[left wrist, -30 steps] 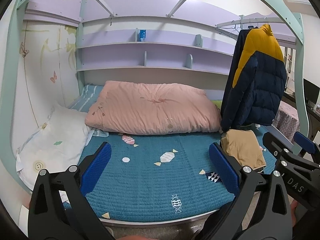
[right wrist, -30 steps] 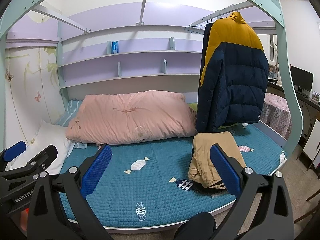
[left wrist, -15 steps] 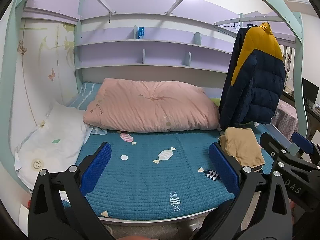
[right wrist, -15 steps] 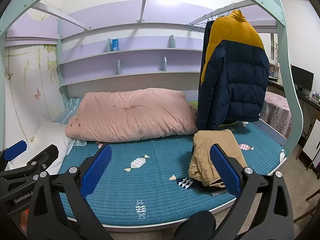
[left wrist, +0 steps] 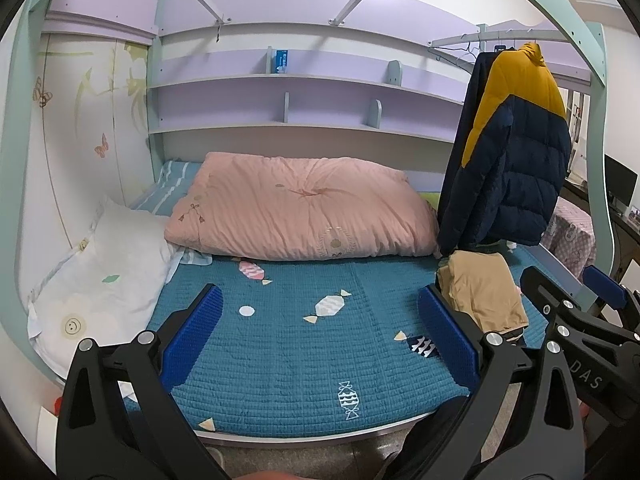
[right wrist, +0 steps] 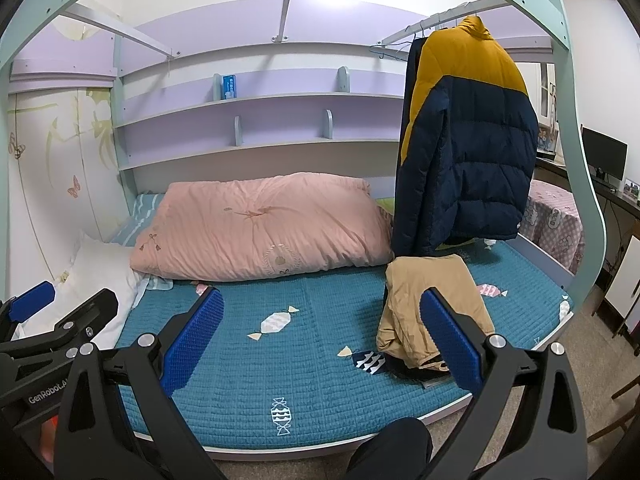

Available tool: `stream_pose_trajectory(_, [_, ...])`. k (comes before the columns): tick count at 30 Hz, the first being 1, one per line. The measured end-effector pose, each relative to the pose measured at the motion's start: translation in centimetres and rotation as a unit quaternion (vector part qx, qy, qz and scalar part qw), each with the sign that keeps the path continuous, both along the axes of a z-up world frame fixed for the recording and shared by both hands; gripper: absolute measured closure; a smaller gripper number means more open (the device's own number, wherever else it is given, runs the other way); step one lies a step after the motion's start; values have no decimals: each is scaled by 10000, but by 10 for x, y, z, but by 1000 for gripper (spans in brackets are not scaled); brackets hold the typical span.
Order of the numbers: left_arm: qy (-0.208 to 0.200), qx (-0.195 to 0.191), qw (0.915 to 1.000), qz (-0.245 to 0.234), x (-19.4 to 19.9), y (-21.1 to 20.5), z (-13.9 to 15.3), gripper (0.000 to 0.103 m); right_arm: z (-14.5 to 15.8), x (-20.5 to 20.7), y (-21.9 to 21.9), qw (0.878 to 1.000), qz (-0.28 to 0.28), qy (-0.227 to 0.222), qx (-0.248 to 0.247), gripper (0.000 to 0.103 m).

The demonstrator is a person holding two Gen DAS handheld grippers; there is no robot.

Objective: Fold large clothes

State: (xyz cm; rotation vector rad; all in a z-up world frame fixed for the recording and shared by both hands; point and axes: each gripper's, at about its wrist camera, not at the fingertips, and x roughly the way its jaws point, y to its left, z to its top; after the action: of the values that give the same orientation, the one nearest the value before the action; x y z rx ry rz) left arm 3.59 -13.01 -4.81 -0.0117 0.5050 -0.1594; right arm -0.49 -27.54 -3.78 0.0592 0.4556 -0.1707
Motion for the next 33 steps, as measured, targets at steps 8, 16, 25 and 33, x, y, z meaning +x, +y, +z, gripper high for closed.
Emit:
stream_pose_trajectory(8, [25,6,10000,5,1,0,1,5,0,0,0,10000,3,8,-1,8])
stream_pose_trajectory(16, [41,6,10000,14,1,1,1,5,-1,1,-3,10000,25,29,0,8])
stream_pose_trajectory(25, [60,12,10000,15,0,2,-1,5,-2,5,-10,10000,61,67,9,8])
stream_pose_trajectory(33, [58,5,10000,-22,1,4,-3,5,-3,7,-13,9999,73,87,13,8])
